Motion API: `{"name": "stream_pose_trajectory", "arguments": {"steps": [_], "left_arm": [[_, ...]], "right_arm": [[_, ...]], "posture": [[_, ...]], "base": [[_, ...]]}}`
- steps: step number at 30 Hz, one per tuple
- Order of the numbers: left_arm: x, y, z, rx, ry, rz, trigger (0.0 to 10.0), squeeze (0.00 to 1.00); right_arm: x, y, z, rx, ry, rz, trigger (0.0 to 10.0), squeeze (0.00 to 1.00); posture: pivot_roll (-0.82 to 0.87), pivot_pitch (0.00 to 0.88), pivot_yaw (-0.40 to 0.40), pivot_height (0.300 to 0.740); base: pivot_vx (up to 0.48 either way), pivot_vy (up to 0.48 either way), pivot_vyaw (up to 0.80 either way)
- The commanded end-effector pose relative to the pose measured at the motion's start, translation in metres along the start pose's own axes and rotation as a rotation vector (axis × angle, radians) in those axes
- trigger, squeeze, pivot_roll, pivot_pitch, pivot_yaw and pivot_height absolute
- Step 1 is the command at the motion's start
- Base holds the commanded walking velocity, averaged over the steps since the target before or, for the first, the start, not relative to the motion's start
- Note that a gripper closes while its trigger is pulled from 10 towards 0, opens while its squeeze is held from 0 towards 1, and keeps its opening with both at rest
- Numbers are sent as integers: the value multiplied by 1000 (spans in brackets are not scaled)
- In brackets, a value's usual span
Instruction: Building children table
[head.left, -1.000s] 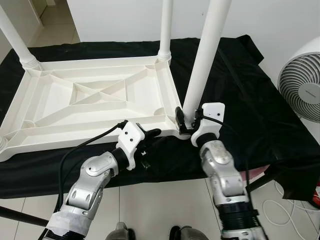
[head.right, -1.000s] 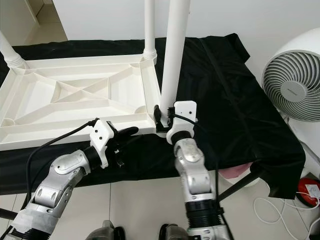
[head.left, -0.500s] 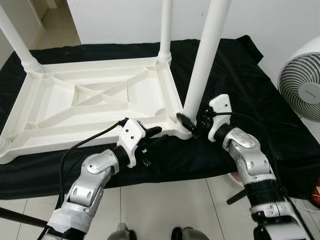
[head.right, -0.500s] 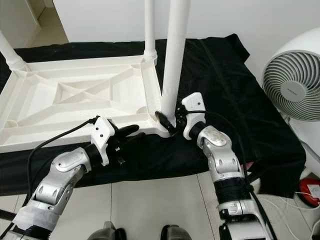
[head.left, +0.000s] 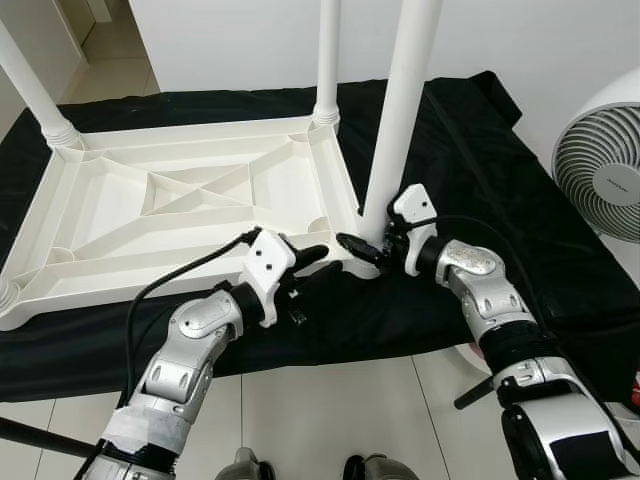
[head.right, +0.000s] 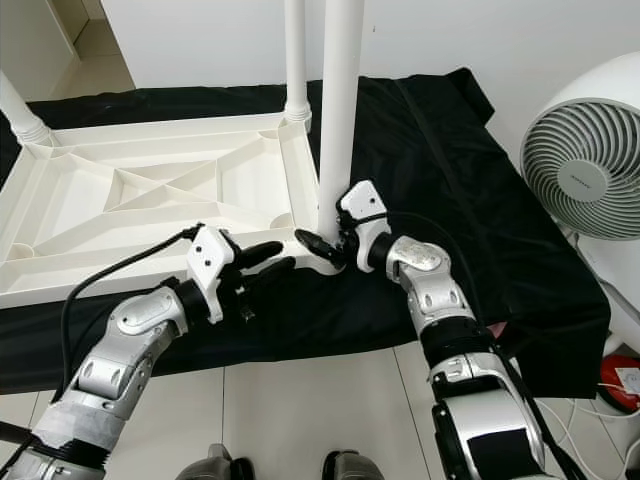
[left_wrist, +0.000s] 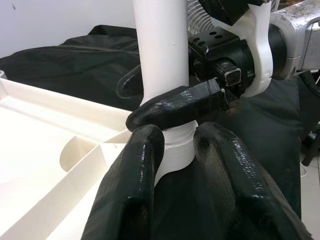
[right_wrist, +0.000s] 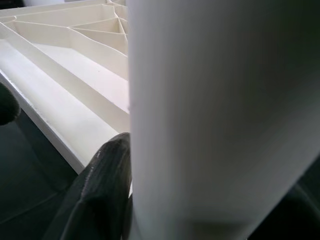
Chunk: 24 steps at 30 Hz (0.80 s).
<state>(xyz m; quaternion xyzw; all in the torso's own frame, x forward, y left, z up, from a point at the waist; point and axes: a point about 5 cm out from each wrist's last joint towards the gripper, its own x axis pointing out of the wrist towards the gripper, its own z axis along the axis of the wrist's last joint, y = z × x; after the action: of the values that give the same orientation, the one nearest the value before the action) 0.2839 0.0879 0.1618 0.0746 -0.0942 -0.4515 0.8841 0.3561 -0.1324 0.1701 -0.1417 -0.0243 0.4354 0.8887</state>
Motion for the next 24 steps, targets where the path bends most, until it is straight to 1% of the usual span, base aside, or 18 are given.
{"name": "stream_pose_trajectory", "arguments": {"steps": [1, 8, 9, 10, 12, 14, 16, 17, 18, 19, 20, 21, 23, 24], "left_arm": [[-1, 1, -1, 2, 2, 9, 10000, 0], [1, -1, -1, -6, -6, 6, 10000, 0], [1, -1, -1, -6, -6, 4, 10000, 0], [1, -2, -1, -5, -6, 3, 10000, 0], [1, -3, -1, -5, -5, 1, 10000, 0], [-1, -4, -2, -12, -3, 6, 10000, 0], [-1, -5, -2, -14, -2, 8, 10000, 0], [-2, -5, -2, -16, -2, 9, 10000, 0], [-2, -5, -2, -16, -2, 9, 10000, 0], [-2, -5, -3, -17, -1, 10, 10000, 0], [-2, -5, -3, -17, -1, 10, 10000, 0], [-2, -6, -3, -17, -1, 10, 10000, 0], [-2, -5, -3, -16, -1, 12, 10000, 0], [-2, -5, -3, -16, -1, 12, 10000, 0]], "right_arm": [[-2, 1, -5, 14, 5, 18, 0, 0], [-10, -1, -9, 34, -20, -28, 0, 0], [-10, -4, -12, 32, 19, -97, 10000, 0], [-10, -6, -15, 27, 48, -148, 10000, 0], [-10, -4, -16, 25, 60, -216, 10000, 0], [-8, 5, -12, 65, 19, -284, 10000, 0], [-7, 6, -11, 74, 12, -302, 10000, 0], [-6, 10, -8, 87, -6, -340, 10000, 0], [-6, 10, -8, 87, -6, -340, 10000, 0], [-4, 15, -4, 120, -32, -411, 10000, 0], [-4, 15, -4, 120, -32, -411, 10000, 0], [-4, 17, -3, 137, -39, -440, 10000, 0], [-3, 26, -4, 172, -38, -537, 10000, 0], [-3, 26, -4, 172, -38, -537, 10000, 0]], "posture": [[-116, 76, 41, 740], [-122, 85, 38, 740], [-119, 90, 34, 740], [-119, 90, 34, 740], [-116, 95, 29, 740], [-116, 101, 29, 740], [-116, 101, 29, 740], [-115, 101, 28, 740], [-115, 101, 28, 740], [-112, 100, 25, 740], [-112, 100, 25, 740], [-112, 100, 25, 740], [-109, 98, 26, 740], [-109, 98, 26, 740]], "base": [[0, 0, 0], [0, 0, 0], [0, 0, 0], [0, 0, 0], [0, 0, 0], [0, 0, 0], [0, 0, 0], [0, 0, 0], [0, 0, 0], [0, 0, 0], [0, 0, 0], [0, 0, 0], [0, 0, 0], [0, 0, 0]]}}
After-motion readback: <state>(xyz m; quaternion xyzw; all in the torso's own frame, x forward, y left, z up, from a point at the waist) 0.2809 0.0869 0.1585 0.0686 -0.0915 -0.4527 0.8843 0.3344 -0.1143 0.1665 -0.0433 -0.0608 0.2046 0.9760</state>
